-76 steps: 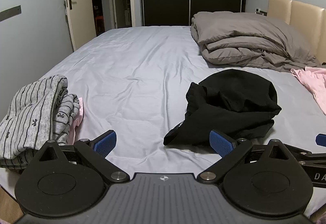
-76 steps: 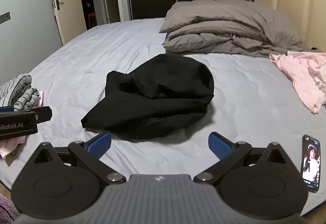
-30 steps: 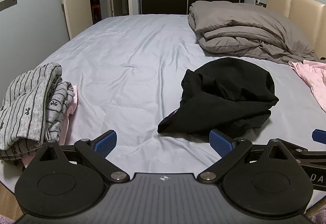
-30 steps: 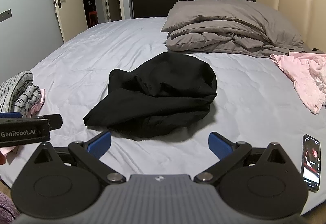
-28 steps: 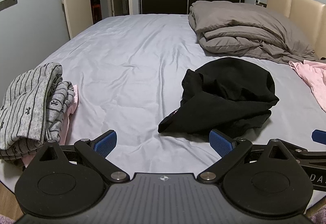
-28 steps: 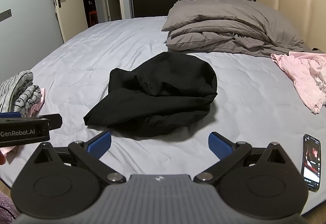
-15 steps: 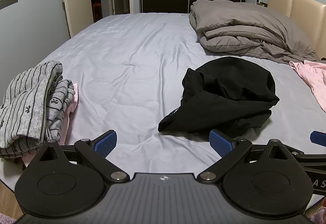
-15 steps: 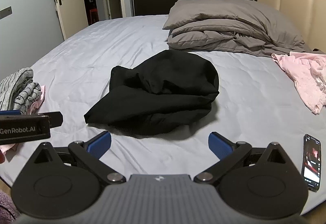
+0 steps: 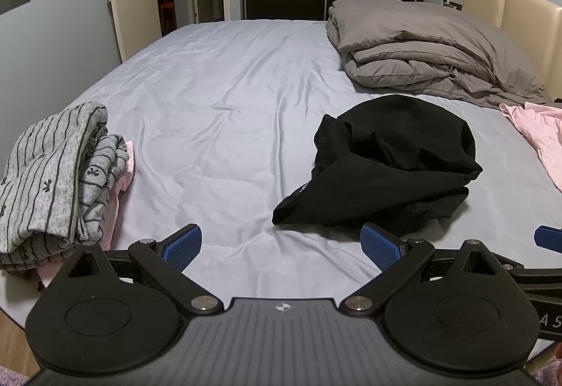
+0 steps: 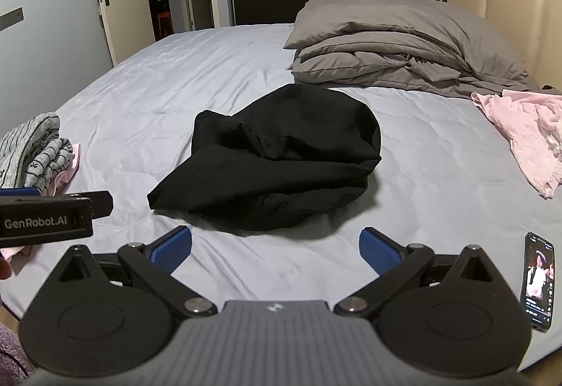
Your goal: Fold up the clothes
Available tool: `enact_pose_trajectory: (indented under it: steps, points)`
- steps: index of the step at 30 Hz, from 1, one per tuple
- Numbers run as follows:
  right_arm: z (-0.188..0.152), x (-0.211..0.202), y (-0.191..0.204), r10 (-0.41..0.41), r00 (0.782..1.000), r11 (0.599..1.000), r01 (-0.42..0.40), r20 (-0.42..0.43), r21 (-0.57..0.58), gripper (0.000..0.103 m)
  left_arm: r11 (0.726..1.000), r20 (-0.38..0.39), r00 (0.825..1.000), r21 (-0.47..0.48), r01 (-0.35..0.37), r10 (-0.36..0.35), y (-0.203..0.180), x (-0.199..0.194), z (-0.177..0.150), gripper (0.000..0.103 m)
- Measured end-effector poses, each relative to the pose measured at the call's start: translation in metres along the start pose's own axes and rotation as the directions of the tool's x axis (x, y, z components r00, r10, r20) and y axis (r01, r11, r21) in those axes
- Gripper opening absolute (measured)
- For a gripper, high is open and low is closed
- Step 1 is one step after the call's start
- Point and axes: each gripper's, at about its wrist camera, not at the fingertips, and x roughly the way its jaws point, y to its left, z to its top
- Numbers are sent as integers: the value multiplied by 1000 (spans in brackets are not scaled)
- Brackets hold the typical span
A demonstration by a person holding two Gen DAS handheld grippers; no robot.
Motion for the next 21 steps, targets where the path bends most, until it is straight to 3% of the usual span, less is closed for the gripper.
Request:
enact_pose_trajectory:
  steps: [11, 21]
  points:
    - [-1, 7, -6, 34, 999, 998, -34, 3, -51, 102, 998, -24, 1000, 66, -10, 11, -3, 12, -5, 98]
    - [9, 27, -21, 38, 996, 986, -51, -86, -159, 92, 980, -91, 995, 192, 54, -37, -11, 33, 4, 97]
